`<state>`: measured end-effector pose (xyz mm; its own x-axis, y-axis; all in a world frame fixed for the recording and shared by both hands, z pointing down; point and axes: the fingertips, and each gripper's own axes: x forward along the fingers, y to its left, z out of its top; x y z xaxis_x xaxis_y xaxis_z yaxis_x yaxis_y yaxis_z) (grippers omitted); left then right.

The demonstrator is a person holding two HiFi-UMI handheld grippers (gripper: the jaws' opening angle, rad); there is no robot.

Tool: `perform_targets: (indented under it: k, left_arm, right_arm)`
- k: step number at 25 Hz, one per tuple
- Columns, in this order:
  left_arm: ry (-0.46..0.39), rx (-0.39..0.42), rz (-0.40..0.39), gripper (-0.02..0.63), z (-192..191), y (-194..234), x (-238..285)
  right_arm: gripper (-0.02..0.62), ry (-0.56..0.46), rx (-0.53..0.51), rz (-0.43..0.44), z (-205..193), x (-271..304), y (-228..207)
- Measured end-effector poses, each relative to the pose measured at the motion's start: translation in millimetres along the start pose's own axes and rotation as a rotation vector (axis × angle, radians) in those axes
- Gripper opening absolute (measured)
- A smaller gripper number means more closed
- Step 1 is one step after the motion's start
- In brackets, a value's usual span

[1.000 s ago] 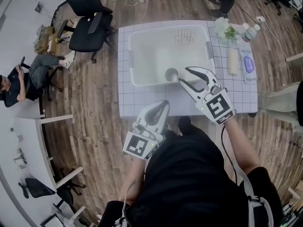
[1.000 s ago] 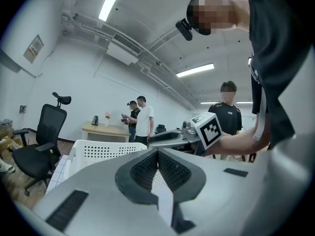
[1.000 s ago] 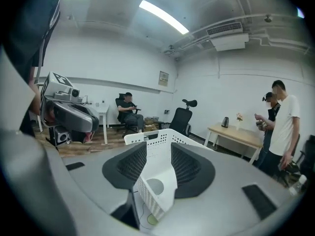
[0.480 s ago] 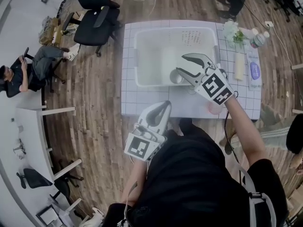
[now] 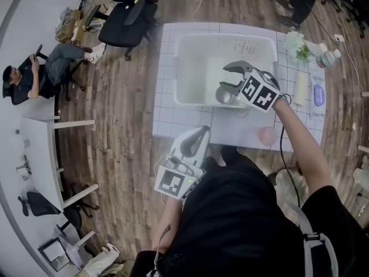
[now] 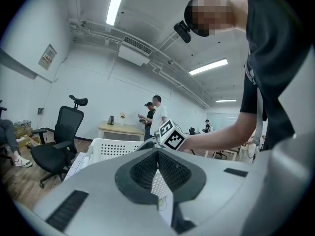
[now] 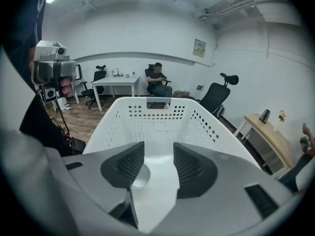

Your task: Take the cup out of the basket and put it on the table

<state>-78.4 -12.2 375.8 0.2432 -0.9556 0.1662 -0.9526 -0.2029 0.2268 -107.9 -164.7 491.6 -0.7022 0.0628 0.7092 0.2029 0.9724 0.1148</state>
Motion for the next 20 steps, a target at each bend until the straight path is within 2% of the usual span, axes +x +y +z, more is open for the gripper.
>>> perform_targets:
  k: [4, 11, 20]
  left_arm:
    - [0.002, -0.008, 0.028, 0.009, -1, 5, -3]
    - [0.008, -0.022, 0.071, 0.009, -5, 12, -11]
    - [0.009, -0.036, 0.101, 0.009, -9, 15, -17]
  right_arm:
    - [0.195, 0.036, -0.048, 0.046, -9, 17, 2]
    - [0.218, 0.175, -0.120, 0.175, -41, 51, 18]
    - [0.218, 0.273, -0.140, 0.236, -71, 74, 27]
